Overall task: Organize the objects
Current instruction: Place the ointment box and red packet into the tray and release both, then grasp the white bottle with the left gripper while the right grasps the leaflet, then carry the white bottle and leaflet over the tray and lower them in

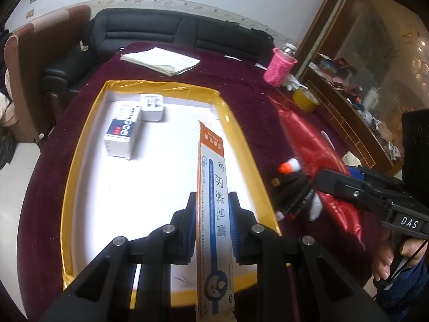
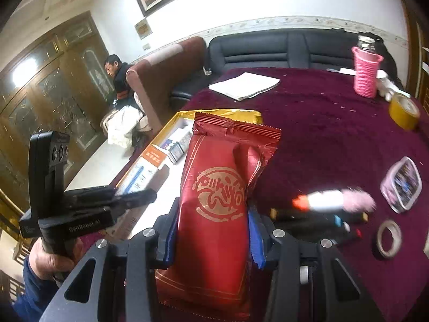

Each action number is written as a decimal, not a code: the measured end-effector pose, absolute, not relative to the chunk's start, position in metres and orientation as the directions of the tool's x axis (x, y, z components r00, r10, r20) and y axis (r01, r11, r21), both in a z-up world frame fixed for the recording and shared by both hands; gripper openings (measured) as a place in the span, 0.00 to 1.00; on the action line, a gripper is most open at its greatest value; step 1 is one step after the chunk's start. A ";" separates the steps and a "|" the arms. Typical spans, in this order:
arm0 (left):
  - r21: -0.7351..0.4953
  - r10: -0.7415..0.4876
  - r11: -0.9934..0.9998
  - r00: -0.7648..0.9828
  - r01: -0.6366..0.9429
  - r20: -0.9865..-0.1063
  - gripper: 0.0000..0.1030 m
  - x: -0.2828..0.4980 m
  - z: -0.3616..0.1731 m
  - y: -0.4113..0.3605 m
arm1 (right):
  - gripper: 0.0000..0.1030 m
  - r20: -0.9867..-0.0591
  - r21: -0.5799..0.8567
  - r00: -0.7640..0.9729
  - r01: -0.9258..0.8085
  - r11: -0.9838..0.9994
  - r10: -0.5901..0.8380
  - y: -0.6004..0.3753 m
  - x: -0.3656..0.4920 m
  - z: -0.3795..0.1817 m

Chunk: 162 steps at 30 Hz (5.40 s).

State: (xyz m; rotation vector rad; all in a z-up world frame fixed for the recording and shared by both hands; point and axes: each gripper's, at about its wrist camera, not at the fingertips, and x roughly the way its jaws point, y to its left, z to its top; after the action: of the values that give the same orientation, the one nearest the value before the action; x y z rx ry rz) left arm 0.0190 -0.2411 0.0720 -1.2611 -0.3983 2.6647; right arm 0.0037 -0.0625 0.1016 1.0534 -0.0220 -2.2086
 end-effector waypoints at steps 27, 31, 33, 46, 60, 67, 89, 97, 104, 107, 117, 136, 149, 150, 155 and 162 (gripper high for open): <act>-0.281 0.196 -0.954 -0.491 0.103 -0.849 0.19 -0.085 0.024 -0.292 | 0.47 -0.822 0.278 -0.333 0.474 -0.836 -0.462 -0.183 -0.139 0.038; -0.279 0.196 -0.955 -0.485 0.105 -0.852 0.20 -0.087 0.018 -0.291 | 0.47 -0.838 0.272 -0.325 0.447 -0.852 -0.438 -0.186 -0.153 0.026; -0.283 0.201 -0.954 -0.484 0.103 -0.852 0.21 -0.089 0.018 -0.291 | 0.47 -0.835 0.268 -0.332 0.448 -0.853 -0.438 -0.188 -0.155 0.025; -0.292 0.177 -0.945 -0.524 0.146 -0.833 0.52 -0.084 0.028 -0.301 | 0.55 -0.820 0.311 -0.321 0.445 -0.840 -0.474 -0.184 -0.158 0.037; -0.236 0.201 -0.969 -0.785 -0.072 -0.586 0.77 -0.004 0.113 -0.218 | 0.99 -0.640 0.380 -0.591 0.312 -0.871 -0.491 0.014 -0.055 0.101; -0.219 0.296 -0.954 -0.745 -0.204 -0.597 0.82 0.007 0.104 -0.148 | 0.54 -0.688 0.383 -0.625 0.118 -0.916 -0.368 0.160 -0.013 0.085; -0.021 0.272 -0.876 -0.458 -0.481 -0.846 0.38 -0.021 0.016 0.011 | 0.47 -0.651 0.393 -0.713 -0.021 -0.919 -0.262 0.280 0.029 0.061; 0.011 0.235 -0.894 -0.490 -0.447 -0.839 0.32 -0.021 0.012 0.031 | 0.50 -0.682 0.374 -0.702 -0.092 -0.923 -0.206 0.301 0.010 0.072; -0.004 0.244 -0.904 -0.509 -0.427 -0.825 0.32 -0.016 0.009 0.032 | 0.89 -0.776 0.201 -0.629 -0.170 -0.965 -0.051 0.287 -0.057 0.069; 0.012 0.232 -0.906 -0.519 -0.423 -0.823 0.32 -0.017 0.009 0.032 | 0.91 -0.820 0.125 -0.572 -0.222 -0.967 0.026 0.279 -0.083 0.052; 0.027 0.219 -0.913 -0.543 -0.407 -0.811 0.33 -0.019 0.007 0.036 | 0.71 -0.758 0.138 -0.647 -0.286 -0.948 0.084 0.280 -0.058 0.035; 0.019 0.209 -0.940 -0.618 -0.340 -0.758 0.24 0.016 0.038 0.019 | 0.72 -0.510 0.280 -0.851 -0.024 -0.960 -0.127 0.248 -0.014 0.063; -0.103 0.251 -0.963 -0.683 -0.250 -0.686 0.24 0.051 0.071 -0.049 | 0.72 -0.496 0.330 -0.845 0.030 -0.943 -0.200 0.227 0.011 0.070; -0.108 0.246 -0.965 -0.688 -0.238 -0.683 0.24 0.053 0.072 -0.056 | 0.72 -0.498 0.337 -0.839 0.047 -0.940 -0.220 0.220 0.017 0.071; -0.142 0.231 -0.973 -0.717 -0.183 -0.658 0.24 0.061 0.079 -0.091 | 0.72 -0.511 0.352 -0.792 0.162 -0.922 -0.335 0.168 0.041 0.081; -0.190 0.199 -0.977 -0.761 -0.101 -0.617 0.24 0.075 0.089 -0.144 | 0.72 -0.521 0.338 -0.728 0.304 -0.891 -0.446 0.103 0.062 0.096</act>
State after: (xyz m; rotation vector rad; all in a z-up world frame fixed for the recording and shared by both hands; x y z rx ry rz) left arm 0.0745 -0.1439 0.0890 -1.0052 -0.2172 2.7979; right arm 0.0621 0.1032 0.0958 0.8584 -0.3218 -2.5735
